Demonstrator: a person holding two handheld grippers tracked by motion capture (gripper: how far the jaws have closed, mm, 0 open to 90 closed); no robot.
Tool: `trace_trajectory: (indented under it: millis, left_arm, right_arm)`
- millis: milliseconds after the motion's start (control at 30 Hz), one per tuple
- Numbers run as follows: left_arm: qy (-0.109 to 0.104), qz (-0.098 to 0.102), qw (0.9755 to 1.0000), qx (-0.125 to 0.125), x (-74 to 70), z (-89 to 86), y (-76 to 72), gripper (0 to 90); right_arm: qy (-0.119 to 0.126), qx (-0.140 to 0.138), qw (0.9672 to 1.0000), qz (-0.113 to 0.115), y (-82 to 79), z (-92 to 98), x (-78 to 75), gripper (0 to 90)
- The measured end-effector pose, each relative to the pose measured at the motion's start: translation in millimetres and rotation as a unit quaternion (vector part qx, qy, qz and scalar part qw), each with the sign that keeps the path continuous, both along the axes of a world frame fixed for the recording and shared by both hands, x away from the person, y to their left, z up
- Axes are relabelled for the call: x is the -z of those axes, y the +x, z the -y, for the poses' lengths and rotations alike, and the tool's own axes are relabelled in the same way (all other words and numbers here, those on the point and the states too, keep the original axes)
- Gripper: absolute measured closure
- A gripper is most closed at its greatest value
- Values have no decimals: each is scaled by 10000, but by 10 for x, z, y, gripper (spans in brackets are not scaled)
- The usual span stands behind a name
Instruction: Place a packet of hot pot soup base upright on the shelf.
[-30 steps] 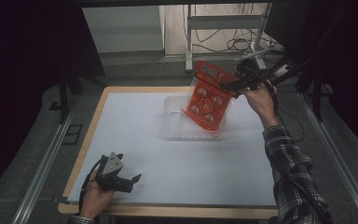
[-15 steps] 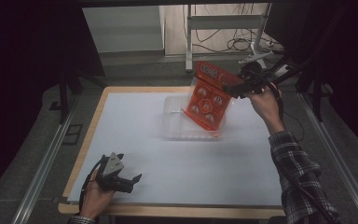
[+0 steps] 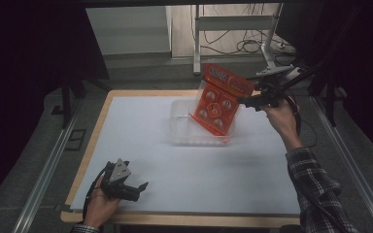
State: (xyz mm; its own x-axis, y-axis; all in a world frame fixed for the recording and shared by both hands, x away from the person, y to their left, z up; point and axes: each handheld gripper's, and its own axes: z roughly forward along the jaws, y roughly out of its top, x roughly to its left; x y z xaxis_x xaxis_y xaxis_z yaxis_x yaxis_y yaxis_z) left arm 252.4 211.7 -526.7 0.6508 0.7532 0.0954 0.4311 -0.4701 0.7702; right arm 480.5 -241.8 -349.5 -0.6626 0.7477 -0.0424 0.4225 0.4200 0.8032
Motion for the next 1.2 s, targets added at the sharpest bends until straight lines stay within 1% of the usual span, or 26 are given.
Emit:
trace_trajectory:
  millis: [167, 267, 300, 333, 400, 433, 467, 633, 767, 933, 1000, 1200]
  left_arm:
    - [23, -12, 10000, -23, -1, 1, 0, 0]
    - [70, -23, 10000, -35, -1, 6, -1, 0]
    - [80, -22, 10000, -33, -2, 7, -2, 0]
    - [90, -20, 10000, -35, -2, 8, -2, 0]
    - [113, -17, 9999, -35, -1, 9, -2, 0]
    - [111, -12, 9999, -42, 0, 11, -3, 0]
    - [116, -13, 9999, -41, 0, 11, -3, 0]
    - [131, -24, 9999, -33, 3, 13, -3, 0]
    - [139, -60, 9999, -15, 4, 18, -2, 0]
    - [142, -69, 9999, -14, 6, 21, -1, 0]
    - [146, -67, 9999, -12, 7, 22, -1, 0]
    - [165, -61, 9998, -11, 9, 27, -3, 0]
  right_arm:
    - [-81, -9, 9999, -89, -62, 36, 103, 79]
    - [-89, 22, 9999, -96, -106, 56, 147, 73]
    - [-104, 64, 9999, -62, -127, 65, 159, 69]
    - [-79, 69, 9999, -71, -139, 70, 166, 68]
    - [44, 15, 9999, -134, -169, 88, 179, 50]
    - [69, 44, 9999, -152, -190, 94, 187, 46]
    - [70, 68, 9998, -185, -202, 95, 191, 40]
    - [80, -21, 9996, -278, -289, 104, 217, 18]
    - [108, -83, 9995, -300, -367, 105, 233, 3]
    - [118, -170, 9995, -241, -477, 111, 249, 0]
    - [91, -158, 9996, -230, -524, 114, 252, 0]
    - [116, -224, 9994, -219, -646, 110, 258, 0]
